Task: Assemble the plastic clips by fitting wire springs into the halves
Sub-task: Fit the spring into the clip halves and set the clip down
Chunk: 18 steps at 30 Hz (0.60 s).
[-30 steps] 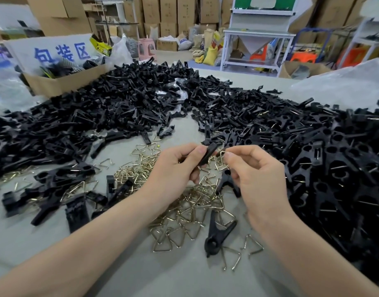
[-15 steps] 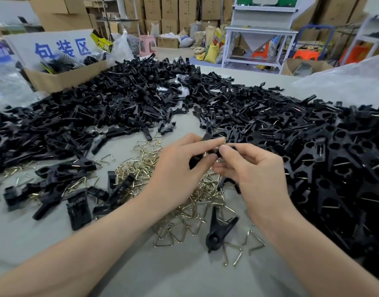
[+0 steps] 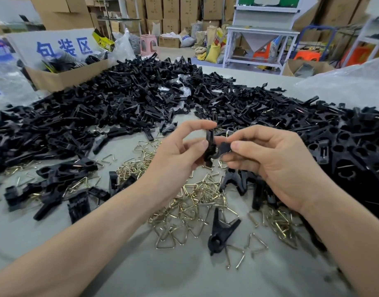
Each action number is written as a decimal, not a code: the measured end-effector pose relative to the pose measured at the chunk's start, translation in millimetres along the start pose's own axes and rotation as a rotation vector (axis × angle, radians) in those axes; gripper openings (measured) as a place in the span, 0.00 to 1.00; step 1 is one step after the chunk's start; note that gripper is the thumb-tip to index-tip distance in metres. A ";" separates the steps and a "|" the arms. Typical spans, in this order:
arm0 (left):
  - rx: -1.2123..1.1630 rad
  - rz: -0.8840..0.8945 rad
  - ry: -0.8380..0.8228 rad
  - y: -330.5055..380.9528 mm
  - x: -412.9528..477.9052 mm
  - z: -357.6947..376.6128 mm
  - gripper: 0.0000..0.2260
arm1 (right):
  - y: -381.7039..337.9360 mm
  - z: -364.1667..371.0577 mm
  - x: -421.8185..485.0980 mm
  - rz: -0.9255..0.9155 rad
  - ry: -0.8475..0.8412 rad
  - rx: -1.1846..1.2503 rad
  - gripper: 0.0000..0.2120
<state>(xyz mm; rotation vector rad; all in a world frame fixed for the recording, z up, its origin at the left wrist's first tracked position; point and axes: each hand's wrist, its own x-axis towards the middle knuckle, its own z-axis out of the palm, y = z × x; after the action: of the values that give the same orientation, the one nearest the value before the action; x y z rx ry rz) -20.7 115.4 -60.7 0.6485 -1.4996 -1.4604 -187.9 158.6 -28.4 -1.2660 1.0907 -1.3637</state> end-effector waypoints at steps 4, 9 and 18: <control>0.047 0.008 -0.014 -1.4 -1.3 -0.6 0.10 | -5.7 -4.7 0.0 -0.017 -0.003 -0.154 0.09; 0.095 0.028 0.046 -1.4 -1.8 1.1 0.05 | -4.3 -2.5 -0.9 0.021 0.042 -0.038 0.08; 0.055 0.062 0.119 -2.9 -1.7 2.7 0.07 | 2.9 -0.7 2.3 -0.010 0.144 0.051 0.09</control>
<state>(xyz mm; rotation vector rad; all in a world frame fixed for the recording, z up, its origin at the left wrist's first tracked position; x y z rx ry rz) -23.0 117.7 -63.6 0.7034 -1.4586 -1.3151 -188.4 155.9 -30.9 -1.1514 1.1418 -1.4996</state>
